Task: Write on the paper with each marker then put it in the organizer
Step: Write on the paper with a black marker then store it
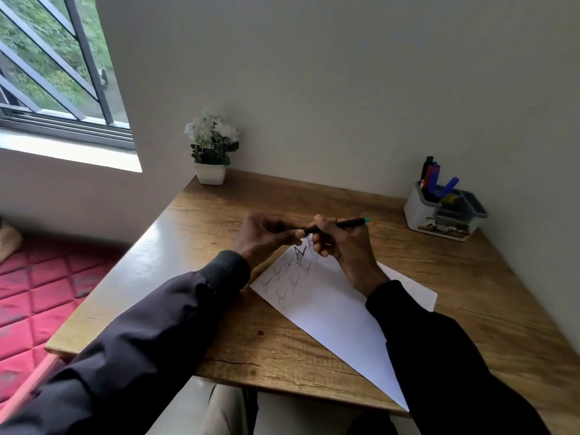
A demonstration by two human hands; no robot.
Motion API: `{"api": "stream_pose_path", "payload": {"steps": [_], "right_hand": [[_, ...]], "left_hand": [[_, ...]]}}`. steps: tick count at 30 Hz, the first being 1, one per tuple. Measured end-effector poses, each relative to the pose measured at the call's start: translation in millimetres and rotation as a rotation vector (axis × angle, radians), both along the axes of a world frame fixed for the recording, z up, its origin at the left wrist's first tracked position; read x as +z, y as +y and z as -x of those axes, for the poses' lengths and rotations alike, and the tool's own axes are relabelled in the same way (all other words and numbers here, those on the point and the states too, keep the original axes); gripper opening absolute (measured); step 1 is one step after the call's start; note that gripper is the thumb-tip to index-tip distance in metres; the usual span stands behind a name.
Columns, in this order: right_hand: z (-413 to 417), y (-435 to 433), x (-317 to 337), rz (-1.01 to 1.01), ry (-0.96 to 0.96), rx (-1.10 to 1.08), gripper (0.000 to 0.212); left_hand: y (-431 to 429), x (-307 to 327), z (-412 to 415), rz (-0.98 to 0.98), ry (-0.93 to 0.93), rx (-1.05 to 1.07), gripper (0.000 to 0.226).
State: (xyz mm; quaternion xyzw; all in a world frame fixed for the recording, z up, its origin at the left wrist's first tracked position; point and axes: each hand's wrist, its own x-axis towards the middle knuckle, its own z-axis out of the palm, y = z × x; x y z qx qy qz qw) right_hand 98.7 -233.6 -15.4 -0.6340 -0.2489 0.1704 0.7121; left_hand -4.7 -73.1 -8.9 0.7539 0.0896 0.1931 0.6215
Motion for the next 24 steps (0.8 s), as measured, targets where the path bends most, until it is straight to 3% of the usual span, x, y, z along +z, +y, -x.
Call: {"api": "stream_pose_path", "payload": {"steps": [5, 11, 15, 18, 21, 24], "right_hand": [[-4.4, -4.0, 4.8, 0.107, -0.060, 0.063, 0.027], [-7.8, -5.9, 13.0, 0.136, -0.091, 0.073, 0.025], [-5.7, -4.6, 21.3, 0.032, -0.049, -0.135, 0.025], [-33.6, -40.8, 39.6, -0.115, 0.051, -0.294, 0.022], [-37.0, -54.8, 46.4, -0.120, 0.147, -0.077, 0.027], [-26.4, -42.9, 33.7, -0.053, 0.157, 0.099, 0.026]], "left_hand": [[1.9, -4.6, -2.1, -0.167, 0.033, 0.027, 0.010], [1.3, -4.6, -8.4, -0.163, 0.045, 0.036, 0.007], [5.4, -5.1, -11.3, -0.131, 0.058, 0.195, 0.013], [38.3, -7.9, -2.0, 0.065, 0.046, 0.366, 0.019], [40.2, -5.7, 3.0, 0.156, 0.013, 0.264, 0.020], [25.5, -6.3, -4.9, 0.114, 0.056, 0.148, 0.021]]}}
